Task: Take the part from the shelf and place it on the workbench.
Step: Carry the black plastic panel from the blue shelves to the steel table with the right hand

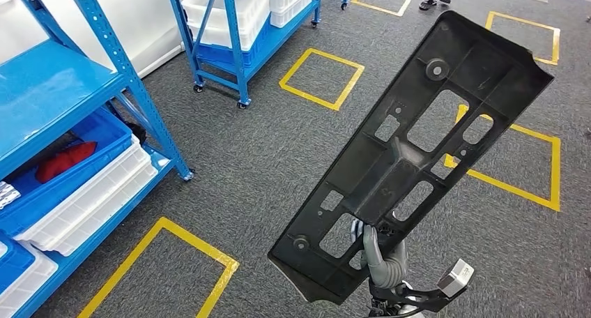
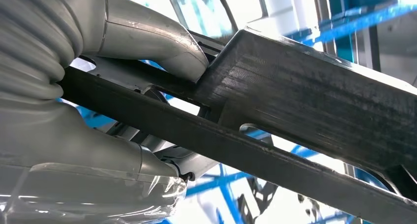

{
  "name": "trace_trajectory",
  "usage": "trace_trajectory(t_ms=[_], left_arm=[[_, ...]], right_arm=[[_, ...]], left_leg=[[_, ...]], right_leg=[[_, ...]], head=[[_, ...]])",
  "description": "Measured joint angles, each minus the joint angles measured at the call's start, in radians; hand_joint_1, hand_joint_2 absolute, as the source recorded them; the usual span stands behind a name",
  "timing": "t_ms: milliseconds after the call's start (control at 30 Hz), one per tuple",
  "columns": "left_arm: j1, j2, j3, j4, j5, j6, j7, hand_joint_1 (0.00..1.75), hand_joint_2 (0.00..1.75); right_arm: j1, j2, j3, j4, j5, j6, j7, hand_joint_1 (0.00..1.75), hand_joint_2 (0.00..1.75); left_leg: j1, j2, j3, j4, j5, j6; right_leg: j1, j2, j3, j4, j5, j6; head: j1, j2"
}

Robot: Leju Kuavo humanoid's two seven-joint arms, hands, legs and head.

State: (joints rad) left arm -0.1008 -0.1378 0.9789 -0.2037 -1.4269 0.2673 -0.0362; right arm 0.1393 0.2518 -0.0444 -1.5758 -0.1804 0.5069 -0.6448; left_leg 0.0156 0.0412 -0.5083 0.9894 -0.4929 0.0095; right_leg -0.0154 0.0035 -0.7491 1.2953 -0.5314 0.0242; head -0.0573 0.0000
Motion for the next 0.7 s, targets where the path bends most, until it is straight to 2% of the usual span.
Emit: trace_trajectory(t_ms=[33,100,133,167,233,267,300,367,433,467,500,533,600,667,700], left_arm=[[0.001,0.000,-0.003,0.000,-0.003,-0.004,0.010,0.00,1.75],[0.003,0.002,-0.007,0.000,-0.011,-0.020,0.045,0.00,1.75],[0.004,0.003,-0.008,0.000,-0.014,-0.028,0.064,0.00,1.75],[0.004,0.005,-0.008,0.000,-0.017,-0.035,0.080,0.00,1.75],[0.002,0.008,-0.010,0.000,-0.018,-0.042,0.098,0.00,1.75],[0.002,0.010,-0.010,0.000,-0.015,-0.044,0.101,0.00,1.75],[0.002,0.011,-0.011,0.000,-0.010,-0.044,0.100,0.00,1.75],[0.001,0.012,-0.008,0.000,0.011,-0.041,0.087,0.00,1.75],[-0.004,0.012,-0.002,0.000,0.027,-0.038,0.077,0.00,1.75],[-0.008,0.012,0.000,0.000,0.030,-0.039,0.080,0.00,1.75],[-0.010,0.011,0.001,0.000,0.032,-0.041,0.087,0.00,1.75],[-0.011,0.011,0.002,0.000,0.033,-0.045,0.096,0.00,1.75],[-0.005,0.011,0.004,0.000,0.034,-0.049,0.105,0.00,1.75],[0.004,0.009,0.006,0.000,0.035,-0.051,0.104,0.00,1.75],[0.007,0.008,0.007,0.000,0.035,-0.051,0.103,0.00,1.75]], right_arm=[[0.003,0.000,-0.001,0.001,0.007,-0.009,-0.004,1.75,1.75],[0.008,0.002,-0.002,-0.001,0.024,-0.027,-0.014,1.75,1.75],[0.009,0.003,-0.003,-0.003,0.031,-0.034,-0.019,1.75,1.75],[0.012,0.004,-0.004,-0.006,0.034,-0.039,-0.021,1.75,1.75],[0.018,0.007,-0.007,-0.011,0.037,-0.042,-0.023,1.75,1.75],[0.020,0.008,-0.009,-0.014,0.037,-0.043,-0.023,1.75,1.75],[0.022,0.009,-0.011,-0.017,0.038,-0.046,-0.023,1.75,1.75],[0.022,0.013,-0.016,-0.020,0.052,-0.067,-0.024,1.75,1.75],[0.025,0.016,-0.026,-0.025,0.084,-0.101,-0.028,1.75,1.75],[0.029,0.016,-0.032,-0.032,0.104,-0.117,-0.032,1.75,1.75],[0.033,0.016,-0.039,-0.043,0.127,-0.133,-0.035,1.75,1.75],[0.036,0.016,-0.045,-0.057,0.153,-0.151,-0.037,1.75,1.75],[0.043,0.015,-0.059,-0.093,0.218,-0.193,-0.039,1.75,1.75],[0.049,0.015,-0.074,-0.129,0.271,-0.225,-0.039,1.75,1.75],[0.054,0.014,-0.082,-0.144,0.283,-0.232,-0.038,1.75,1.75]], left_leg=[[0.000,0.010,0.004,0.000,-0.003,-0.003],[-0.003,0.027,0.013,0.001,-0.012,-0.011],[-0.005,0.034,0.016,0.001,-0.015,-0.016],[-0.008,0.042,0.019,0.000,-0.018,-0.022],[-0.010,0.059,0.026,-0.004,-0.024,-0.032],[-0.009,0.056,0.028,0.000,-0.031,-0.037],[-0.007,0.044,0.022,0.021,-0.048,-0.041],[-0.004,0.001,-0.025,0.128,-0.107,-0.044],[-0.004,-0.020,-0.091,0.263,-0.159,-0.045],[-0.005,-0.023,-0.109,0.293,-0.159,-0.044],[-0.005,-0.025,-0.108,0.283,-0.138,-0.042],[-0.005,-0.030,-0.091,0.237,-0.100,-0.039],[-0.004,-0.069,-0.038,0.103,-0.027,-0.030],[-0.005,-0.103,-0.011,0.028,-0.008,-0.023],[-0.007,-0.104,-0.008,0.020,-0.011,-0.021]], right_leg=[[-0.001,-0.010,0.032,-0.062,0.035,-0.001],[0.006,-0.052,0.107,-0.202,0.084,-0.009],[0.010,-0.066,0.128,-0.245,0.093,-0.017],[0.016,-0.073,0.135,-0.263,0.090,-0.025],[0.019,-0.053,0.135,-0.266,0.089,-0.039],[0.017,-0.043,0.137,-0.270,0.090,-0.046],[0.015,-0.033,0.139,-0.274,0.091,-0.052],[0.013,-0.013,0.143,-0.278,0.092,-0.063],[0.016,0.008,0.143,-0.277,0.092,-0.068],[0.018,0.020,0.143,-0.276,0.091,-0.068],[0.019,0.033,0.144,-0.273,0.091,-0.068],[0.020,0.047,0.145,-0.271,0.090,-0.068],[0.021,0.074,0.145,-0.266,0.089,-0.064],[0.018,0.096,0.138,-0.263,0.093,-0.054],[0.017,0.106,0.133,-0.263,0.097,-0.047]], head=[[0.000,0.000],[0.000,0.000],[0.000,0.000],[0.000,0.000],[0.000,0.000],[0.000,0.000],[0.000,0.000],[-0.001,0.000],[0.000,0.000],[-0.001,0.000],[-0.001,0.000],[-0.001,0.000],[0.000,0.000],[0.000,0.000],[0.000,0.000]])
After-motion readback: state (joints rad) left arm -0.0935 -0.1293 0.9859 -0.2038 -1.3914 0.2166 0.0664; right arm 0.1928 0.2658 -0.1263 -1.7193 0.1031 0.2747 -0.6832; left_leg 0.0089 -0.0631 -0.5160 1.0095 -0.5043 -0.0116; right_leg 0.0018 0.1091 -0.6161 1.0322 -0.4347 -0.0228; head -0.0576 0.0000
